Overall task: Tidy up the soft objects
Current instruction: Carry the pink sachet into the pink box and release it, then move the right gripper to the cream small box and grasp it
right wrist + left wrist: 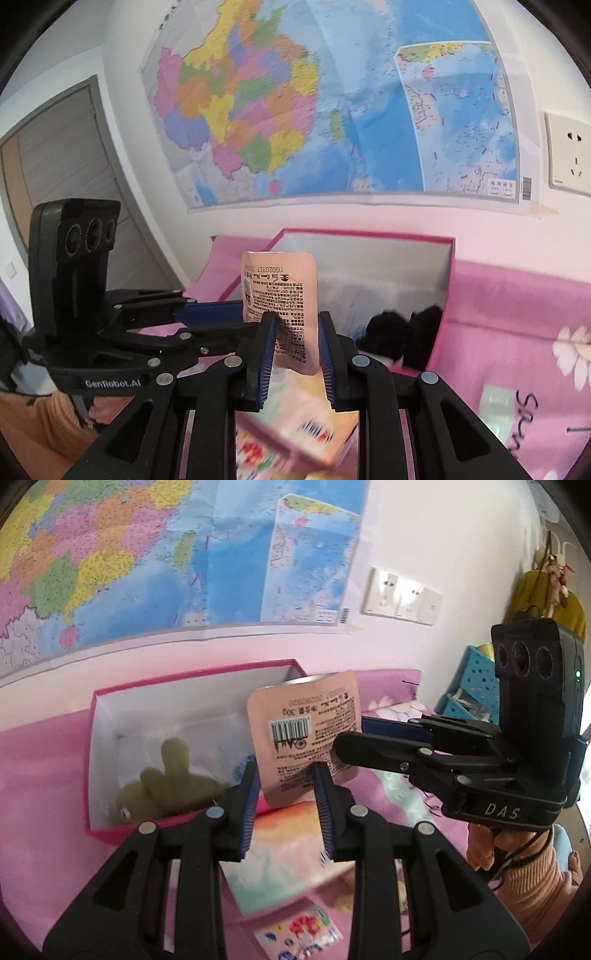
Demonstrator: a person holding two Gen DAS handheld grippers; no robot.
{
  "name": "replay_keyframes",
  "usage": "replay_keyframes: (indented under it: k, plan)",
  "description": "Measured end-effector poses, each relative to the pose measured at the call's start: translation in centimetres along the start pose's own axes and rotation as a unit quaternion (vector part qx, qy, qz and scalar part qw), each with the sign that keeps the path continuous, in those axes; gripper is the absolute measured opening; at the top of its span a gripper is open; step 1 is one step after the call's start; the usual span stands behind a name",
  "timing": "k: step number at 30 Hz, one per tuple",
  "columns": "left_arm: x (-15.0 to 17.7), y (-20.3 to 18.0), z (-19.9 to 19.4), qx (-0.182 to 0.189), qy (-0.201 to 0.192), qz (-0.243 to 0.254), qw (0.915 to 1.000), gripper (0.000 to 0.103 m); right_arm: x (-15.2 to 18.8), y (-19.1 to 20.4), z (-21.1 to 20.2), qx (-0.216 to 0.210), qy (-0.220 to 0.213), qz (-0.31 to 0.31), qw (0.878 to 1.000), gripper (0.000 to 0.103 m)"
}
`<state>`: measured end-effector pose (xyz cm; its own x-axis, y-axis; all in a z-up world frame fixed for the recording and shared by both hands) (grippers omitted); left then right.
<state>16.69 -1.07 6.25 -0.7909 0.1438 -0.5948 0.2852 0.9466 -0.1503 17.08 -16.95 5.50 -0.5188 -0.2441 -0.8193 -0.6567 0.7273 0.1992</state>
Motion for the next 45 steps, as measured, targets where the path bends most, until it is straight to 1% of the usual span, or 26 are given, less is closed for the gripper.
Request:
replay_keyframes:
  k: [7,12,13,16,18,21,25,28,31,32,34,37,39,42,45]
  plan:
    - [-1.8,1.4,2.7,-0.022,0.027,-0.022,0.9992,0.032,-2.2,-2.3,2.9,0.005,0.008,0.024,1.0,0.023]
    - [-1.8,1.9,4.7,-0.043,0.054,-0.036,0.997,0.032,-2.5,-3.5,5.5,0.01,0.033,0.039,0.999,0.023]
    - [-1.7,1.9,5.0,-0.054,0.055,-0.035,0.9964,0.032,-2.5,-3.7,6.0,0.01,0.038,0.041,0.998,0.024]
    - [-1.7,1.8,5.1,-0.06,0.055,-0.039,0.9959,0.032,-2.4,-3.9,7.0,0.027,0.05,0.044,0.997,0.025]
    - [-1.6,2.0,4.9,-0.059,0.051,-0.045,0.9959,0.032,-2.3,-4.0,7.1,0.041,0.051,0.046,0.997,0.031]
    - [-1.4,2.0,4.1,-0.06,0.038,-0.047,0.9963,0.032,-2.0,-4.3,6.2,0.043,0.04,0.057,0.997,0.032]
    - [-0.2,1.7,2.2,-0.049,0.012,-0.042,0.9978,0.033,-1.2,-3.9,4.3,0.035,0.028,0.05,0.998,0.035]
    - [0.9,1.1,0.7,-0.035,-0.005,-0.03,0.9989,0.039,-0.3,-3.4,2.7,0.027,0.021,0.043,0.998,0.038]
    - [2.2,0.0,-0.5,-0.022,-0.019,-0.011,0.9995,0.041,0.8,-3.2,0.9,0.017,0.009,0.044,0.999,0.04]
    - [2.8,-0.3,-0.9,-0.017,-0.022,-0.004,0.9996,0.041,1.2,-3.1,0.2,0.013,0.004,0.046,0.999,0.042]
    - [3.6,-0.9,-1.4,-0.009,-0.026,0.005,0.9996,0.044,1.8,-3.0,-0.7,0.008,-0.001,0.049,0.999,0.044]
    - [4.7,-1.9,-1.7,-0.008,-0.026,0.019,0.9994,0.046,3.1,-3.1,-2.1,-0.003,-0.007,0.059,0.998,0.046]
    - [5.4,-2.3,-1.6,-0.001,-0.023,0.02,0.9995,0.046,4.0,-3.1,-2.8,-0.003,-0.008,0.064,0.998,0.047]
    - [6.5,-2.5,-1.5,0.015,-0.015,0.018,0.9996,0.046,5.7,-3.1,-3.5,-0.002,-0.001,0.071,0.997,0.048]
    - [7.5,-2.9,-1.3,0.02,-0.008,0.021,0.9995,0.046,7.3,-3.1,-3.6,0.001,0.01,0.076,0.997,0.049]
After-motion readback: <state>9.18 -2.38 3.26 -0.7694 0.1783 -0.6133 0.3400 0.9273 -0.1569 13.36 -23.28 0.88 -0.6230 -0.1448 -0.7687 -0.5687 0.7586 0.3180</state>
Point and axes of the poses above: each gripper's, at about its wrist camera, not at the fingertips, and z roughly the way its jaws point, y to its left, x to its underside, the point moved 1 cm from there along z, roughly the way its jaws point, and after that the axes turned 11 degrees about y, right-handed, at the moved point
